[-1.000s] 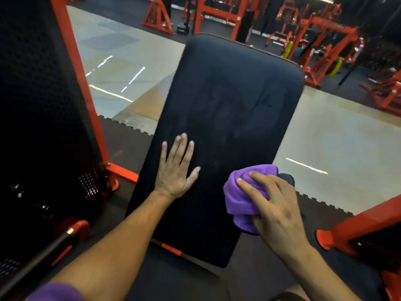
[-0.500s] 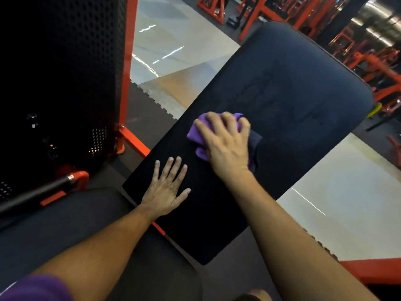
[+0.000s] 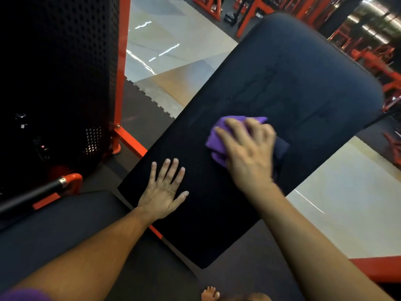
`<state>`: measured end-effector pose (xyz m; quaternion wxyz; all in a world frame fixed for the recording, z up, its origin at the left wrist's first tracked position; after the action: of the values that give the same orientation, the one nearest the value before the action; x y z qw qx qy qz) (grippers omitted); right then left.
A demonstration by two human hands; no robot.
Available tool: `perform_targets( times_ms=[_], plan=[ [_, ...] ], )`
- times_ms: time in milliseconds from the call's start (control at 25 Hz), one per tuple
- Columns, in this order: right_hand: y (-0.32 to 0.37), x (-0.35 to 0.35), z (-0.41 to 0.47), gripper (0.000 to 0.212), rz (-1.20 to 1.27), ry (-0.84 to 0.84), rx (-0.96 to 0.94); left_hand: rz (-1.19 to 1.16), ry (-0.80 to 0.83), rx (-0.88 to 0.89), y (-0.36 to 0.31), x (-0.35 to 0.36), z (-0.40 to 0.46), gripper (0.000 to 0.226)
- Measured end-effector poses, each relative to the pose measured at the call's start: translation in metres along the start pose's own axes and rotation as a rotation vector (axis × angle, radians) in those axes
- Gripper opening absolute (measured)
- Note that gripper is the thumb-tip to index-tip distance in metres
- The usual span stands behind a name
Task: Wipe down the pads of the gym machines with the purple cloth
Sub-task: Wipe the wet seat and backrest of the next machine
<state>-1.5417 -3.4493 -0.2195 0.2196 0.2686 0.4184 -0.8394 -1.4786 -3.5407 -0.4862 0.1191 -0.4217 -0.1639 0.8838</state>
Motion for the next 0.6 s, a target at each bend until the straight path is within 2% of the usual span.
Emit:
perform_targets(
  times_ms=[160, 240, 320, 440, 520, 600],
  plan=[
    [0.042, 0.013, -0.058, 0.042, 0.120, 0.156, -0.248, -0.008, -0.009, 0.027, -0.002, -0.004, 0.000, 0.079],
    [0.031, -0.010, -0.077, 0.036, 0.256, 0.146, -0.263, -0.008, -0.039, 0.035, 0.002, -0.004, 0.001, 0.078],
    [0.014, -0.033, -0.053, 0.037, 0.324, 0.067, -0.173, -0.005, -0.073, 0.044, 0.003, -0.002, 0.001, 0.077],
    [0.014, -0.027, 0.023, 0.046, 0.136, 0.013, -0.169, -0.017, -0.107, 0.052, 0.004, 0.003, -0.005, 0.078],
    [0.034, -0.002, 0.067, 0.057, -0.014, 0.065, -0.163, -0.009, -0.122, 0.063, 0.003, 0.004, -0.005, 0.078],
    [0.065, 0.021, 0.090, 0.052, -0.058, 0.159, -0.139, -0.002, -0.142, 0.073, 0.007, 0.006, -0.002, 0.078]
  ],
)
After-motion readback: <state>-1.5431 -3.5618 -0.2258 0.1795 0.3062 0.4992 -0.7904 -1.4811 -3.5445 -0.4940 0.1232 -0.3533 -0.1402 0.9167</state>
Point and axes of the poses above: each hand's wrist, its own z-axis towards the middle knuckle, its own x-axis out of the palm, y = z × x, the point moved 8 cm from there along z, towards the middle knuckle, and after that the axes turned 9 degrees about -z, right-handed, at the moved point
